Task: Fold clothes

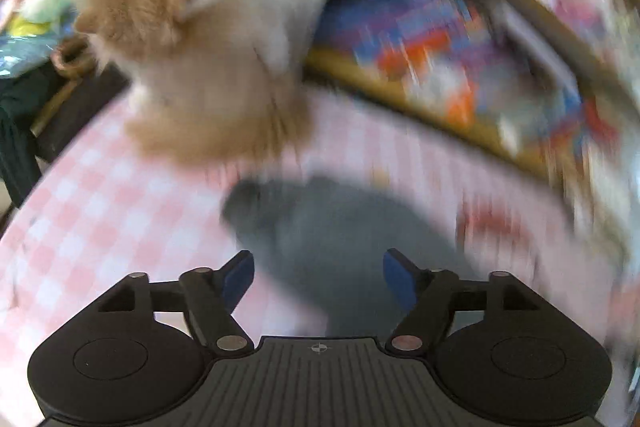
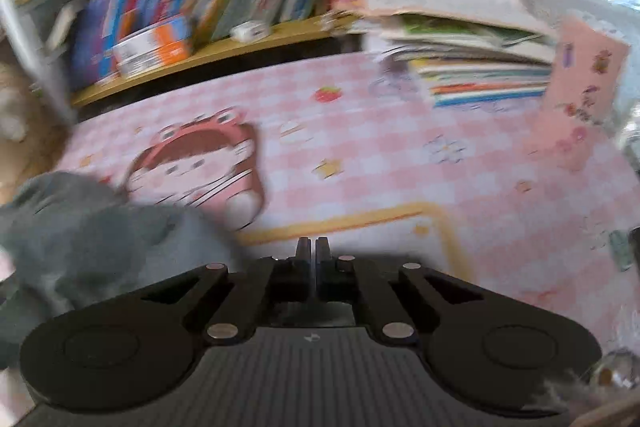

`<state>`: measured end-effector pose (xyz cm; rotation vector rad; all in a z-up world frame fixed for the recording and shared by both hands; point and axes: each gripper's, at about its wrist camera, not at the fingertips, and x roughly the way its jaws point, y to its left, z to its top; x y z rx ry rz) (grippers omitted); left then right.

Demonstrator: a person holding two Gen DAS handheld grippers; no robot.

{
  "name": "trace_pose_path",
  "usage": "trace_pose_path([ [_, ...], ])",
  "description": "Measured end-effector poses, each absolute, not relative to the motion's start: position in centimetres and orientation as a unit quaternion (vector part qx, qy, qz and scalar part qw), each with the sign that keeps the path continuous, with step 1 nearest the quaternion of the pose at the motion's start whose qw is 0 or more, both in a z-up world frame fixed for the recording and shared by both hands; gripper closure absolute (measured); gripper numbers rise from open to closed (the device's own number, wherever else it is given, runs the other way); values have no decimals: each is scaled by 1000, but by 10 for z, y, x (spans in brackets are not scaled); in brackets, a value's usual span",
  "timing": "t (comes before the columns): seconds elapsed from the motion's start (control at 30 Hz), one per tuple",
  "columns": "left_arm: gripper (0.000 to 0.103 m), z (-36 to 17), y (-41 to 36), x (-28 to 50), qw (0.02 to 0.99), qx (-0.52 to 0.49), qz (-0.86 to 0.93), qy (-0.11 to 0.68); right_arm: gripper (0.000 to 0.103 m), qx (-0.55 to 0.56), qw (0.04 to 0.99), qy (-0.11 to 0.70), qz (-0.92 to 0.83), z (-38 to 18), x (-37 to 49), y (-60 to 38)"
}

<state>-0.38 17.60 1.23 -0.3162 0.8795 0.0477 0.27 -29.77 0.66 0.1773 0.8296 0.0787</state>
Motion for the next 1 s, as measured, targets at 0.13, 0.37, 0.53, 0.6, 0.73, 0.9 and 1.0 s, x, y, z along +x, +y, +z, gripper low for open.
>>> trace_pose_path([
  [0.13, 31, -25, 138, -30, 870, -75, -32, 486, 74, 90, 893, 424, 124, 8, -7, -270],
  [0.37, 77, -31, 89, -44, 858, -137, -98, 485, 61, 75, 887, 422, 173, 15, -3, -237],
  [0.53, 73, -23, 19, -57, 831, -125, -218, 497, 49, 12, 900, 409, 152, 19, 15, -246],
  [0.6, 62, -13, -1, -61, 822, -103, -259, 496, 44, -3, 894, 420, 154, 13, 21, -251],
  [0.73, 42, 21, 18, -65, 842, -69, -256, 469, 38, -33, 882, 442, 157, 0, 33, -259],
  [0.9, 34, 54, 101, -34, 889, -58, -123, 437, 38, -71, 865, 469, 161, -16, 49, -270],
  [1.0, 34, 43, 128, 4, 891, -67, -61, 445, 42, -93, 854, 484, 164, -26, 58, -276],
])
